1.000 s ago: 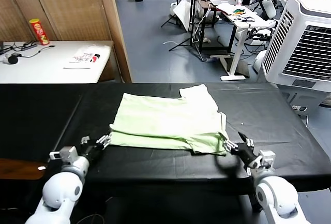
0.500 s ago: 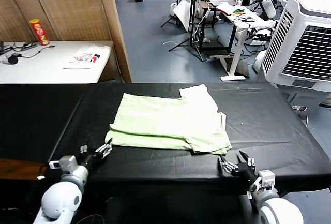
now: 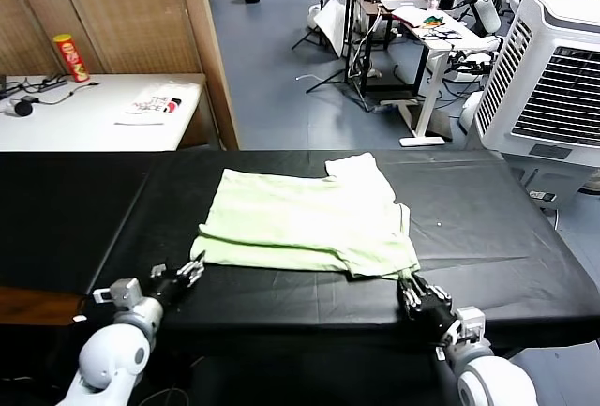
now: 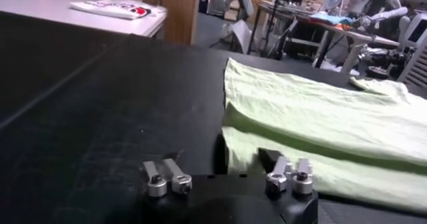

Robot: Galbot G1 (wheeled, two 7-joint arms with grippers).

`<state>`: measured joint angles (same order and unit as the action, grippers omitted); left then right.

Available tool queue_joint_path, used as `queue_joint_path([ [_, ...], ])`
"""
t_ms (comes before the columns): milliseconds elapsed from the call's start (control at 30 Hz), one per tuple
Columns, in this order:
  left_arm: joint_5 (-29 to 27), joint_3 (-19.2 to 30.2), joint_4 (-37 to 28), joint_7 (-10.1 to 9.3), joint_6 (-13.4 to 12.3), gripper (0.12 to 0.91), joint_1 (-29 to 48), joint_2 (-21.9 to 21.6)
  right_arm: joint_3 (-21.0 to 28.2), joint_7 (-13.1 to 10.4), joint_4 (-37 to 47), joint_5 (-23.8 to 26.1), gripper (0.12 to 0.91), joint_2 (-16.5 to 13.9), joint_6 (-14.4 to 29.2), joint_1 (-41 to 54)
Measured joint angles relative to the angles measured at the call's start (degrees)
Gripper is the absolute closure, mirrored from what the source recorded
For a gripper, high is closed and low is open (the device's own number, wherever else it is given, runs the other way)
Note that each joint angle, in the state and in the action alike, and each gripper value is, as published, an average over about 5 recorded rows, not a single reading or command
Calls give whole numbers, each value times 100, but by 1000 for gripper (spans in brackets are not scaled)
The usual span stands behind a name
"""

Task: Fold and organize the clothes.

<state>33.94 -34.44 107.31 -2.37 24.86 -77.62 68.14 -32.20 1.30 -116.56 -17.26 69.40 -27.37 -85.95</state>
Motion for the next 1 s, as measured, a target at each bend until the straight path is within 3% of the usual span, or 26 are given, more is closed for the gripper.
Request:
queue_joint_path([
  [133, 15, 10, 171, -46, 49, 839, -129, 2, -71, -109, -133, -61, 903, -44, -212, -116],
  [233, -55, 33, 363, -156, 130, 907, -258, -18, -142, -183, -273, -121, 903, -64, -375, -256],
  [500, -229, -79, 1024, -456, 427, 905, -758, -177, -305, -208, -773, -135, 903, -135, -683, -774],
  [833, -504, -356, 1795, -486, 704, 905, -1633, -244, -315, -158, -1065, -139, 900, -168, -734, -1042],
  [933, -495, -420, 1907, -484, 731, 905, -1835, -221, -334, -160, -1170, -150, 822, -183, -777, -1121],
  [1000, -468, -455, 1973, -487, 765, 897, -1935, -198, -366, -180, -1249, -152, 712, -196, -834, -1182],
])
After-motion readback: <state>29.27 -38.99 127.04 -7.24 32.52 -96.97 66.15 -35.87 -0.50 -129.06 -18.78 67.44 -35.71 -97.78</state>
